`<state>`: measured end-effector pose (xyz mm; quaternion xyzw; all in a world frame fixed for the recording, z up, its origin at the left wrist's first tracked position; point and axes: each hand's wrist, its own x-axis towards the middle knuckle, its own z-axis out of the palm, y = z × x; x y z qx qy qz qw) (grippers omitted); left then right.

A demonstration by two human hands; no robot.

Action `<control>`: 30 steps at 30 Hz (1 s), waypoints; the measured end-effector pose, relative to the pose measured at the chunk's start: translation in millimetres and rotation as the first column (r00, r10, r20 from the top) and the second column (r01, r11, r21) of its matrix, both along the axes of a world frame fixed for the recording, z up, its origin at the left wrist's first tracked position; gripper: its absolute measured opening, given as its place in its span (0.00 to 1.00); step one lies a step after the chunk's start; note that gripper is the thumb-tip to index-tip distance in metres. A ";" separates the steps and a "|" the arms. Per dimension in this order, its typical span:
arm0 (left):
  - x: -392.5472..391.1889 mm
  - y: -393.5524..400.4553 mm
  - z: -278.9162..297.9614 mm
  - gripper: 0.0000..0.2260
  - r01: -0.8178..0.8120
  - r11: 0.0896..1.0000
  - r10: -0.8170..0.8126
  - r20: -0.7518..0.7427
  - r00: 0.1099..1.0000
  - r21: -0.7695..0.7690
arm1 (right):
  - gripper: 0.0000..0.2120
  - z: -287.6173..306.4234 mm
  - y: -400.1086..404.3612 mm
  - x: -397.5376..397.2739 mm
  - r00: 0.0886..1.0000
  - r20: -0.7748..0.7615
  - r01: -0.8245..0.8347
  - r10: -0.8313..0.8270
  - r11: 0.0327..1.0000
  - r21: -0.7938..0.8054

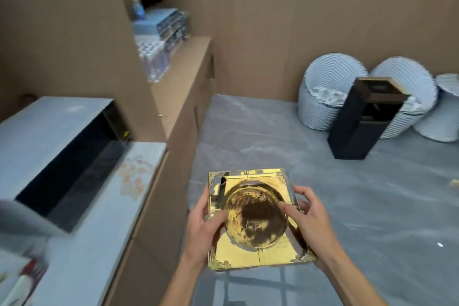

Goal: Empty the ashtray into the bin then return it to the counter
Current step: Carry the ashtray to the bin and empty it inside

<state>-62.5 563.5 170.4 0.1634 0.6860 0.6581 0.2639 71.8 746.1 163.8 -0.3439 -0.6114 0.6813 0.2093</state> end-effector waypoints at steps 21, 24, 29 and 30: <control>42.3 300.2 -2.4 0.23 0.490 0.871 -0.490 0.047 0.870 0.026 | 0.16 7.1 212.6 119.1 0.880 -0.029 0.475 -0.475 0.879 0.038; 40.2 348.8 -3.5 0.23 0.533 0.846 -0.534 0.022 0.845 0.027 | 0.17 9.8 249.7 122.1 0.861 -0.030 0.509 -0.508 0.860 0.037; 32.7 437.5 -3.9 0.23 0.604 0.796 -0.606 0.046 0.794 0.044 | 0.17 14.6 322.7 119.3 0.828 -0.020 0.560 -0.560 0.827 0.042; 30.5 454.7 -3.3 0.23 0.616 0.787 -0.617 0.056 0.785 0.039 | 0.17 14.6 338.1 117.8 0.821 -0.019 0.571 -0.571 0.820 0.042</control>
